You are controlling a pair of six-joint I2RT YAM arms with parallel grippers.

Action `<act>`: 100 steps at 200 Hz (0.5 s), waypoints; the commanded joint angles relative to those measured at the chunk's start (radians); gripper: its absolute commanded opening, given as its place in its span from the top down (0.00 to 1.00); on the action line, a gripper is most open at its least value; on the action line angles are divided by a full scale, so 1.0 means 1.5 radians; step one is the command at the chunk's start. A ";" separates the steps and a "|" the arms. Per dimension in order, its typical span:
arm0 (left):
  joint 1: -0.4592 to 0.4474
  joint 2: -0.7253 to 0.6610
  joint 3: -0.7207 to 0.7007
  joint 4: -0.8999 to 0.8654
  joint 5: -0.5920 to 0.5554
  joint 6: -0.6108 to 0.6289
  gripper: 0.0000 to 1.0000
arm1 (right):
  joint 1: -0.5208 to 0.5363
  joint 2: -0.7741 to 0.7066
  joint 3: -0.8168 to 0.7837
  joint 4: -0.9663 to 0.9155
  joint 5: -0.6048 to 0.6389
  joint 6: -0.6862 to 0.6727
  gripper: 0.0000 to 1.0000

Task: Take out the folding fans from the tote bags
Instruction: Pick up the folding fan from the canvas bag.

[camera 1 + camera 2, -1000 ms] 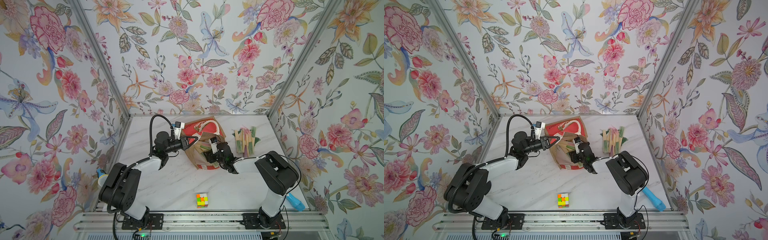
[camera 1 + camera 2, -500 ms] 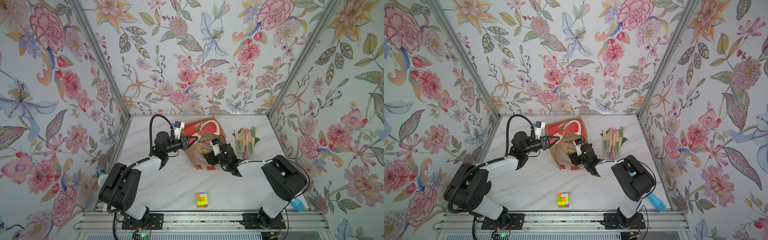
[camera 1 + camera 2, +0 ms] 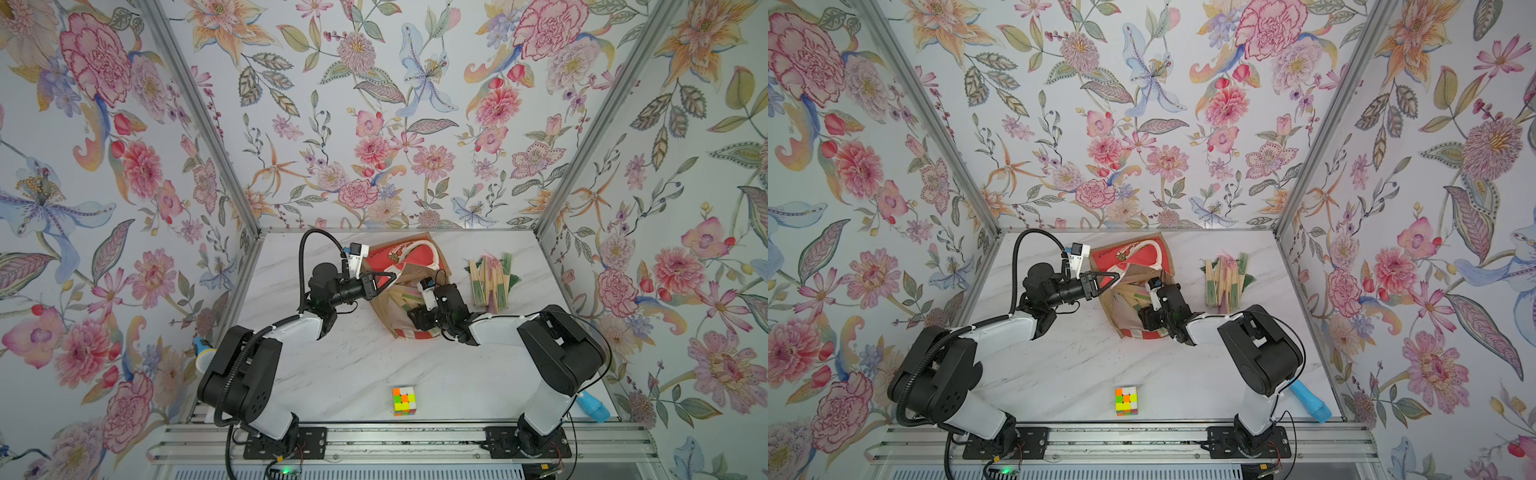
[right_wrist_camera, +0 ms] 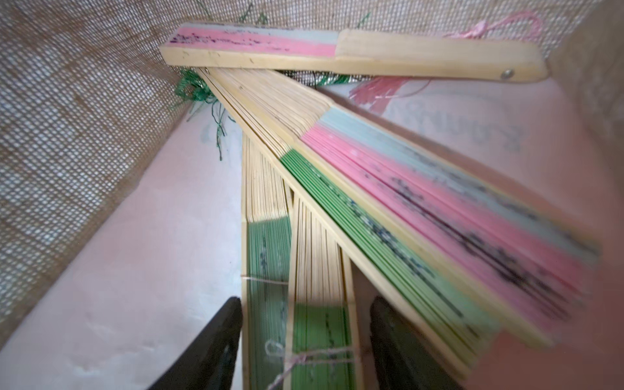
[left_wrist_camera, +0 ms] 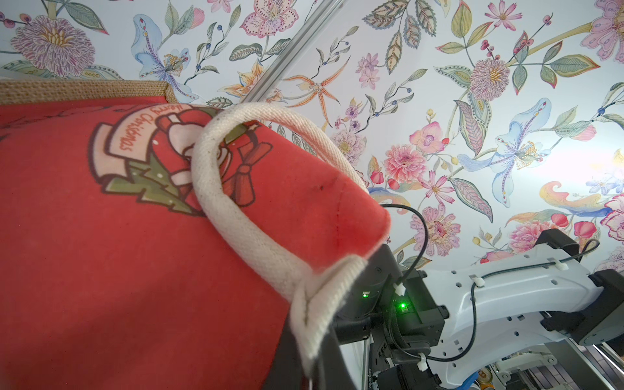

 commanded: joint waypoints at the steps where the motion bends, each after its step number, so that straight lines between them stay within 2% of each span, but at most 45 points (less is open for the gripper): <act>1: 0.000 -0.008 -0.008 0.022 0.004 -0.012 1.00 | -0.007 0.018 0.014 -0.051 -0.006 0.019 0.38; 100: -0.001 -0.008 -0.009 0.023 0.005 -0.013 1.00 | -0.034 0.022 -0.027 0.045 -0.063 0.063 0.42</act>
